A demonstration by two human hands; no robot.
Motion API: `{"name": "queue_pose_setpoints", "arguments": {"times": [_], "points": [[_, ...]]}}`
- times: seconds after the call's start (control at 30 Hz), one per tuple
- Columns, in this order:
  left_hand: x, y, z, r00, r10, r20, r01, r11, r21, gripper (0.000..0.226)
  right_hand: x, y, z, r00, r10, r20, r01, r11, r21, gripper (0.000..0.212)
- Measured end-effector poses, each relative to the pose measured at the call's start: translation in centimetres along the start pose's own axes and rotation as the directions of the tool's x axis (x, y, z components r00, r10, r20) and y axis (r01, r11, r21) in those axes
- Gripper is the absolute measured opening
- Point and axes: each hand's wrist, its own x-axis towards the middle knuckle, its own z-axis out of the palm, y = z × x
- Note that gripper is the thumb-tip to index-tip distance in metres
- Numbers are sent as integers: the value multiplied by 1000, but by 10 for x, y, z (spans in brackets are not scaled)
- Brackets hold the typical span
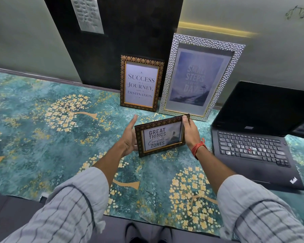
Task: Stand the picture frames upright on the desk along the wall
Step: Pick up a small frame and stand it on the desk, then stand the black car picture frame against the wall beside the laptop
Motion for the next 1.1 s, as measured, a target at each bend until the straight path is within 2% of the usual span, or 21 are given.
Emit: {"name": "queue_pose_setpoints", "arguments": {"times": [0.07, 0.17, 0.2, 0.27, 0.3, 0.37, 0.43, 0.57, 0.67, 0.9, 1.03, 1.1], "points": [[-3, 3, -5, 995, 61, -74, -61, 998, 2, 96, -5, -2, -5, 1000, -4, -14, 4, 1000, 1, 44], [-18, 17, -7, 954, 244, -177, -238, 970, 58, 62, -12, -10, -18, 995, -52, -89, 52, 999, -1, 41], [-26, 25, -4, 916, 340, -214, -327, 940, 94, 54, -16, -16, -24, 991, -72, -113, 74, 997, 12, 42], [-41, 42, 6, 796, 538, -278, -514, 843, 157, 45, -23, -31, -34, 985, -106, -137, 113, 993, 42, 44], [-50, 52, 15, 741, 615, -271, -587, 788, 183, 44, -28, -40, -40, 981, -132, -145, 141, 988, 56, 47], [-66, 72, 45, 692, 705, -159, -667, 707, 233, 48, -41, -62, -58, 965, -195, -175, 212, 974, 82, 51], [-83, 90, 89, 669, 743, -2, -716, 645, 269, 49, -53, -86, -85, 941, -262, -214, 288, 952, 106, 55], [-117, 104, 187, 586, 793, 166, -808, 555, 199, 40, -81, -116, -157, 873, -387, -296, 427, 900, 83, 57], [-143, 103, 262, 533, 803, 265, -846, 506, 168, 40, -104, -122, -223, 828, -442, -344, 477, 879, 20, 64], [-176, 57, 449, 444, 823, 354, -894, 435, 110, 35, -154, -80, -409, 757, -437, -485, 499, 867, -2, 72], [-173, 22, 527, 447, 822, 351, -891, 445, 92, 34, -160, -44, -482, 747, -442, -498, 498, 867, -23, 65], [-165, 7, 555, 474, 810, 346, -877, 469, 104, 39, -153, -26, -507, 752, -427, -502, 498, 867, 9, 63]]}}
